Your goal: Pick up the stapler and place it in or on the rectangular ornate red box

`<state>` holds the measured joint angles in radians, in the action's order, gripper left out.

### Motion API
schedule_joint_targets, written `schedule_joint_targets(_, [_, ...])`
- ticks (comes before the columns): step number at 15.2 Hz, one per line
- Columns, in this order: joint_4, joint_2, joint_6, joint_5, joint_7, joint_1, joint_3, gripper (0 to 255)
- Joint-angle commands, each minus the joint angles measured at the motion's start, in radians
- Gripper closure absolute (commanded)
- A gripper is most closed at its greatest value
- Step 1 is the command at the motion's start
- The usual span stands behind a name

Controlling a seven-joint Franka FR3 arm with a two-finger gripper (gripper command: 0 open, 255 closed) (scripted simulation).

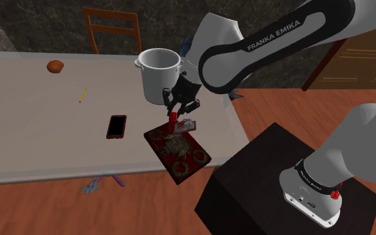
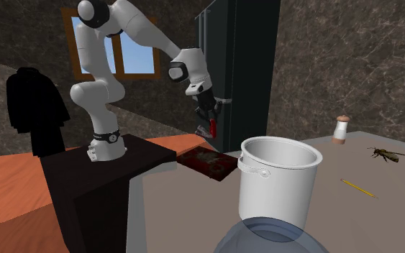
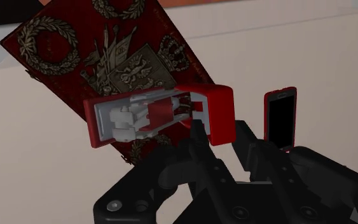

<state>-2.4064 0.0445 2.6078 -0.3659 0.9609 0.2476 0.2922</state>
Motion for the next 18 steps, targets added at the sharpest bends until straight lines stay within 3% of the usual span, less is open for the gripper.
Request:
schedule_joint_targets(1, [-0.010, -0.019, 0.030, -0.005, -0.006, 0.002, 0.002, 255])
schedule_joint_targets(18, [-0.039, -0.213, 0.250, -0.055, -0.082, 0.010, 0.018, 255])
